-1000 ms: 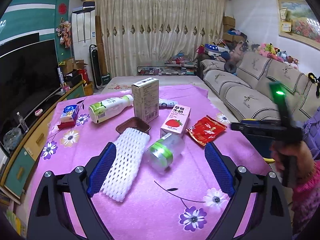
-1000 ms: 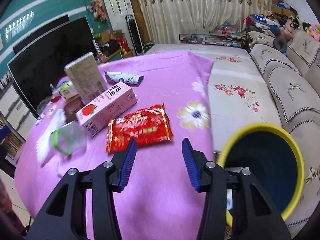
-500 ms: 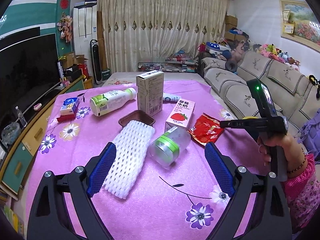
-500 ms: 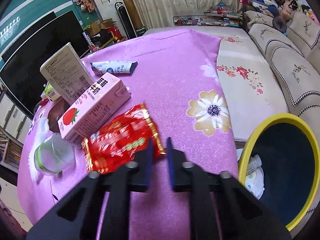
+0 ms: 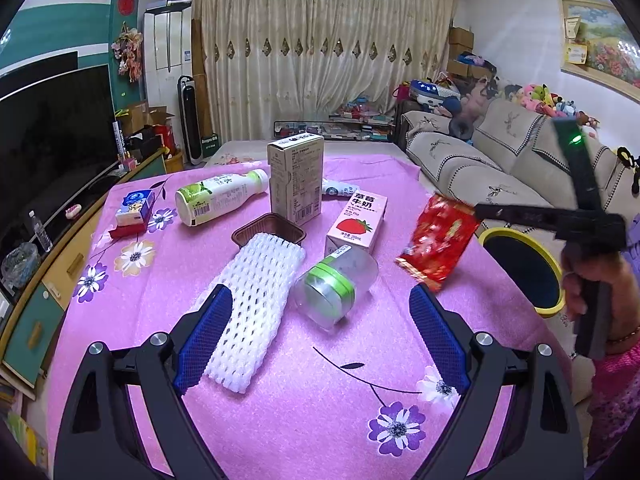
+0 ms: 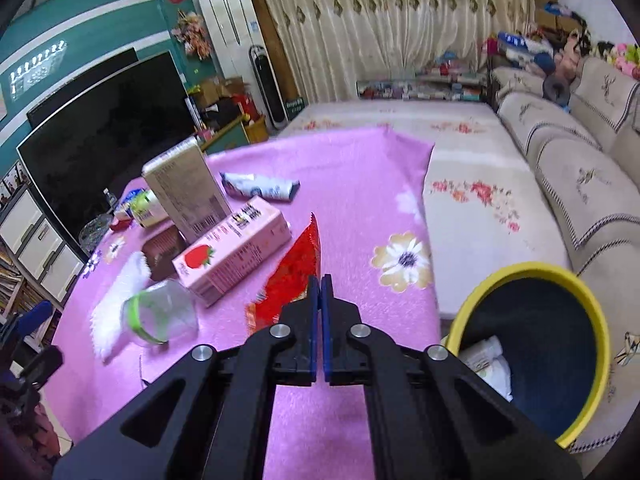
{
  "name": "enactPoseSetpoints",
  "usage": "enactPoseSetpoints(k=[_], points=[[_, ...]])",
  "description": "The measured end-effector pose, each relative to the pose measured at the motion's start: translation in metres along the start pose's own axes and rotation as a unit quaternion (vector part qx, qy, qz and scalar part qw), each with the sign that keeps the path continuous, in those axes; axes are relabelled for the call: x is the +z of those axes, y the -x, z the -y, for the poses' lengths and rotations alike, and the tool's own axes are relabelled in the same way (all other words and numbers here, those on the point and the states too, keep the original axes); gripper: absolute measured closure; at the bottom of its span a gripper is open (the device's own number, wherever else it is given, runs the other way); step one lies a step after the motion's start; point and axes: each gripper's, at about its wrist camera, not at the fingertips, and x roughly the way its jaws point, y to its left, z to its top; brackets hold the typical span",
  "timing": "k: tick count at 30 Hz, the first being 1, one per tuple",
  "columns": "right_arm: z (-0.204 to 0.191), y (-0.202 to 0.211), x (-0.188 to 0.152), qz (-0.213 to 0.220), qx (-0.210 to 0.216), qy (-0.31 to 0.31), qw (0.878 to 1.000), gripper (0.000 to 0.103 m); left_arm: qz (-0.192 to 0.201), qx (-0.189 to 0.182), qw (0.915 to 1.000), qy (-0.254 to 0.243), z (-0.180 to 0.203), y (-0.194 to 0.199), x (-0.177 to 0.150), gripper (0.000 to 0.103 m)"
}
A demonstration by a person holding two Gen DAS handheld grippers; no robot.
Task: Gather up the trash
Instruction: 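Carry the red packet over the bin and open the right gripper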
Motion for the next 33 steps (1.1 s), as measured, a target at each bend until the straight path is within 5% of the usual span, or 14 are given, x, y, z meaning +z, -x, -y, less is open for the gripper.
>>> enactPoseSetpoints(k=[8,17,27,33], points=[[0.023,0.057,-0.002,0.051,-0.021,-0.011,0.998,0.101,-0.001,-0.003,1.0,-0.003,0.004,0.0,-0.002,0.014],[0.097,0.099,-0.016,0.086,-0.085,-0.078,0.99,0.101,-0.004,-0.006,0.9999,-0.016,0.017,-0.003,-0.004,0.014],[0.147,0.086,-0.039,0.059,-0.168,-0.104,0.978,0.101,-0.015,-0.01,0.9995,-0.027,0.028,-0.011,-0.004,0.014],[0.16,0.063,-0.051,0.03,-0.18,-0.118,0.976,0.098,-0.022,-0.01,0.9994,-0.027,0.028,-0.016,-0.005,0.014]])
